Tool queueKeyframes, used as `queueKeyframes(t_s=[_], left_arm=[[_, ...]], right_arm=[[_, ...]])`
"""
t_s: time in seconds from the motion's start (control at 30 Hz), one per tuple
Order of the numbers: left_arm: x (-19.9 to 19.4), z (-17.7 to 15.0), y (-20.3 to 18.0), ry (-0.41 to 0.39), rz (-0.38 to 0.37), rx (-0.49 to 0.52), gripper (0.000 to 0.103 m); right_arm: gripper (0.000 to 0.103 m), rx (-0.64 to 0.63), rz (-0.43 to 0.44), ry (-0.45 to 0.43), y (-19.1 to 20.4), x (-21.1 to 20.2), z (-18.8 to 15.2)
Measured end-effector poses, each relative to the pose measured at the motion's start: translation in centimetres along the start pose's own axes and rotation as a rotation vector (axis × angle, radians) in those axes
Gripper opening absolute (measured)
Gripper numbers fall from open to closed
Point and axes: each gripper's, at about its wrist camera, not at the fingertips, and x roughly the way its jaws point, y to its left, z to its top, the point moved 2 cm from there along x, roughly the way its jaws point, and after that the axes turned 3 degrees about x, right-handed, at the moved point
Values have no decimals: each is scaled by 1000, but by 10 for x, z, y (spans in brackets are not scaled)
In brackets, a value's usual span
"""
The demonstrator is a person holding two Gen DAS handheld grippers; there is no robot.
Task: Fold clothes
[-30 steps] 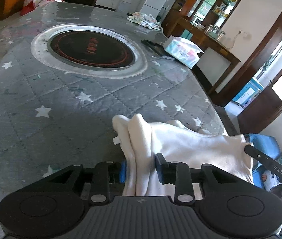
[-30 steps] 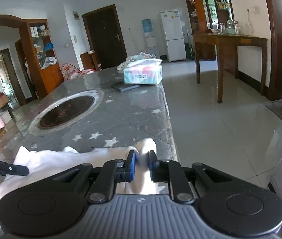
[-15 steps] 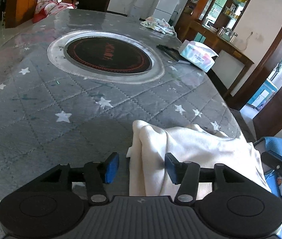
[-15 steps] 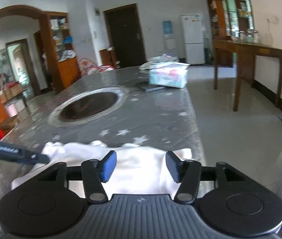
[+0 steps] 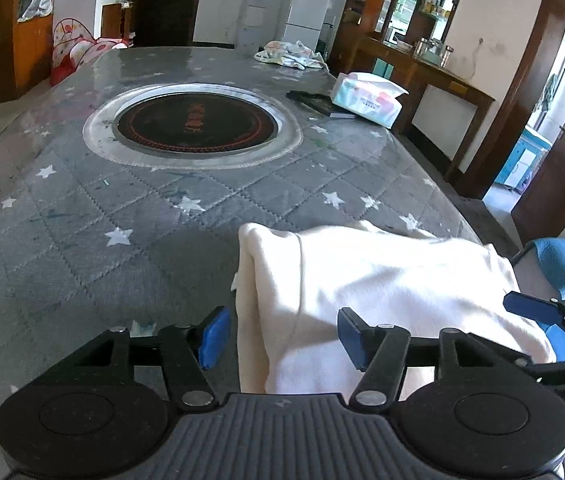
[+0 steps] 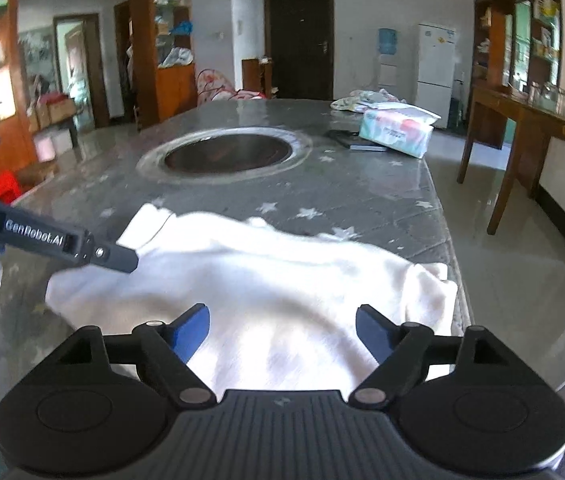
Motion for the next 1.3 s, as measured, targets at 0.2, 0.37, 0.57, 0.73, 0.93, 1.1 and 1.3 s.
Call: queueKeyframes(t_s=[0.2,0.37,0.57,0.73,0.93,1.1,1.3], left_arm=[[-6,-9,-5,1,17,25,69],[-11,-15,-9,-2,28,40,73],[-19,-21,-13,-11,36,51,81],[-26,-27,-16,-16,45,60,91],[-31,-34,-21,-16,49,82,98],[-33,-40,-23,-3,54,82,103],[-35,-48,-24,13,60,81,103]], right_arm=[[90,-29,4,6,10,-8,-9],[98,-27,-10,9,12,-15,-16],[103,-10,-42,1,13,-25,-20],[103,33,-69,6,8,-29,-23],[103,56,-74,11,6,-35,-26],[103,53,-73,22,9,-38,-30],[103,33,-77,49,14,-42,-39]])
